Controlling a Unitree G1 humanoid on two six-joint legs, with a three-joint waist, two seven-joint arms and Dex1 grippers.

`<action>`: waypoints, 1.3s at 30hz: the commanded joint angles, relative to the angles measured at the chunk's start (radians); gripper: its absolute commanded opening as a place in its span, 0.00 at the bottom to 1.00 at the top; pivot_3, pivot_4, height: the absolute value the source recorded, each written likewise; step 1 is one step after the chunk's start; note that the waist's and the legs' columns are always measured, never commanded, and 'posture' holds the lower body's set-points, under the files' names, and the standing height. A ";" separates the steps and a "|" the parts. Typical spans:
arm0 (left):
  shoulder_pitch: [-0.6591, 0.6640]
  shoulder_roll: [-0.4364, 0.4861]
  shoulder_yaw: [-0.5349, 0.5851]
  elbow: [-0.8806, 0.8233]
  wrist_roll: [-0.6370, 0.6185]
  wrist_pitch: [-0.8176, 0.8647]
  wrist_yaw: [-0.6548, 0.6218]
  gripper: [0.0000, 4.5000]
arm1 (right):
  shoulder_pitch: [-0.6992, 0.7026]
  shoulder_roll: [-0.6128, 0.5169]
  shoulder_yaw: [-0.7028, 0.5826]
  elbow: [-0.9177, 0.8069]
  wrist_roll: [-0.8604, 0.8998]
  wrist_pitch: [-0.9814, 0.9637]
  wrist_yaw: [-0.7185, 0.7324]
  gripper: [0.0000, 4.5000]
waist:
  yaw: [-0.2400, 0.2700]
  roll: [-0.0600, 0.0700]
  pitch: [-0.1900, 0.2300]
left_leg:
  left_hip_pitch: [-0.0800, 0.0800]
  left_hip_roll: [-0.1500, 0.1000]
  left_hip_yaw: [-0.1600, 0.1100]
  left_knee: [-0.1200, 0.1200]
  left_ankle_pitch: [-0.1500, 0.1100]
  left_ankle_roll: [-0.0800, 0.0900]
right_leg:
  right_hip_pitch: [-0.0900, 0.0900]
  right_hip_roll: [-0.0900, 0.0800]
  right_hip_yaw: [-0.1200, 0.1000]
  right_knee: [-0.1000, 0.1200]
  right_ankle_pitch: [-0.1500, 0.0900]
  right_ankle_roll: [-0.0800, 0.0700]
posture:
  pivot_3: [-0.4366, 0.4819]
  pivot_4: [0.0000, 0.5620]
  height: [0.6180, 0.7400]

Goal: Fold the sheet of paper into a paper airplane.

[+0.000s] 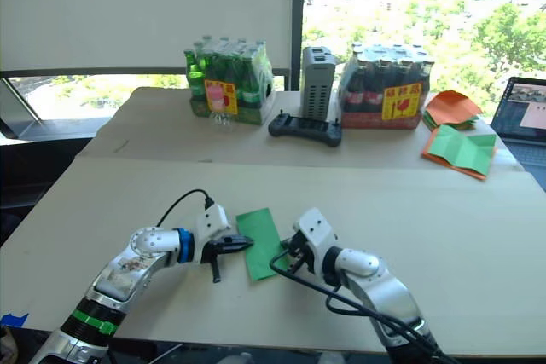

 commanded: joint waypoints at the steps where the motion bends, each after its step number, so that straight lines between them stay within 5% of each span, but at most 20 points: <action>1: 0.003 0.013 -0.008 -0.005 0.007 0.015 -0.003 0.00 | 0.055 -0.050 0.024 -0.039 0.019 0.079 0.024 0.01 | 0.004 0.000 0.000 | 0.000 0.000 0.000 0.000 0.000 0.000 | 0.000 0.000 0.000 0.000 0.000 0.000 | 0.48 0.27 0.47; 39: 0.001 0.025 -0.006 0.002 0.012 0.001 -0.013 0.00 | 0.077 -0.245 0.094 -0.210 0.074 0.032 0.165 0.01 | 0.015 0.000 0.000 | 0.000 0.001 0.000 -0.002 0.000 0.001 | 0.001 0.000 0.000 -0.005 0.000 0.000 | 0.48 0.27 0.47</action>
